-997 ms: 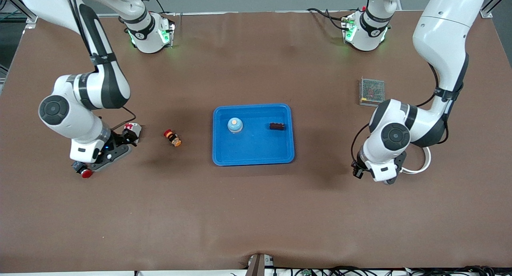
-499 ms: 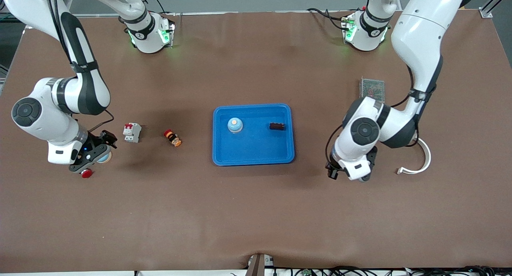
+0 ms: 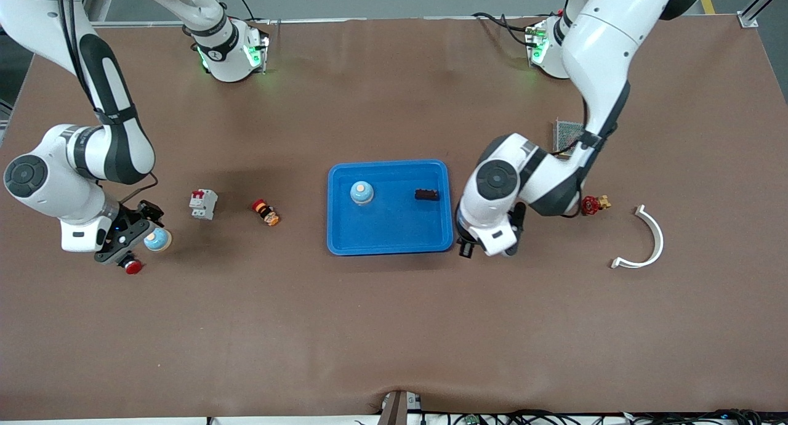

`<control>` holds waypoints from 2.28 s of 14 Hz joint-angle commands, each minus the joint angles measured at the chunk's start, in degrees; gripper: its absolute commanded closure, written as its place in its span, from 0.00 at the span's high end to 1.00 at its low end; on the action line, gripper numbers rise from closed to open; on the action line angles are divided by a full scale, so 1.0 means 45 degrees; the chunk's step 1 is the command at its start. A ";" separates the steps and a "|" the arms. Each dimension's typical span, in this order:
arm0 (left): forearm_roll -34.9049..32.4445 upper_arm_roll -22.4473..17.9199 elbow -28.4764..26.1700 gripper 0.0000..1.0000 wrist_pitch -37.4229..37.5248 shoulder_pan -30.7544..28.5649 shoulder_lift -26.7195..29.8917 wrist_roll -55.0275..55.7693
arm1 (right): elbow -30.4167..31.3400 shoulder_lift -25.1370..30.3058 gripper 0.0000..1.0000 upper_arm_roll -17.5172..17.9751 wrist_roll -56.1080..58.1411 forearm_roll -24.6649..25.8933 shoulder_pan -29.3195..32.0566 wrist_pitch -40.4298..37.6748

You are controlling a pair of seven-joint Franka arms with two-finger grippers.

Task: Place electrolytic capacitor and blue bell in tray
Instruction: 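Carry the capacitor to the tray while the right gripper reaches the second bell, then release the capacitor in the tray while the right gripper grasps the bell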

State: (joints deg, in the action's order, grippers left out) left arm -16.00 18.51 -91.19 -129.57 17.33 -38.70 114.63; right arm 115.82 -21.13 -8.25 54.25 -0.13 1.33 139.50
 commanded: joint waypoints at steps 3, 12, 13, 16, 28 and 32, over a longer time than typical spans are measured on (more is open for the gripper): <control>0.0157 -0.0089 0.0556 0.00 -0.0170 0.1225 -0.0636 0.1535 | 0.0122 -0.0634 1.00 0.0289 0.1358 -0.0750 0.0524 0.0757; 0.0079 -0.0186 0.1105 0.07 -0.0522 0.1950 -0.1809 0.2476 | 0.0102 -0.1456 1.00 0.0289 0.1928 -0.0967 0.0836 0.1500; 0.0059 -0.0186 0.1085 0.20 -0.0503 0.1931 -0.1771 0.2496 | 0.0122 -0.1495 1.00 0.0289 0.1967 -0.0967 0.0856 0.1500; -0.0019 -0.0245 0.1046 0.83 -0.0328 0.1911 -0.1693 0.2477 | 0.0122 -0.1652 1.00 0.0309 0.2162 -0.0967 0.0973 0.1772; -0.0390 -0.0206 0.1222 1.00 0.2639 0.0369 0.1001 -0.1697 | 0.0786 -0.2081 1.00 0.0524 0.2260 -0.1221 0.1090 0.2867; -0.0332 -0.0129 0.1202 1.00 0.3635 -0.0469 0.1938 -0.4469 | 0.0786 -0.2179 1.00 0.0543 0.2260 -0.1241 0.1110 0.2887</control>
State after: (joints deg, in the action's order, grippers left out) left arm -17.38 17.60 -84.72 -115.74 16.78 -32.99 99.84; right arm 118.94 -30.80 -7.17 62.59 -4.40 4.71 151.52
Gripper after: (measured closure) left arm 0.000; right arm 0.000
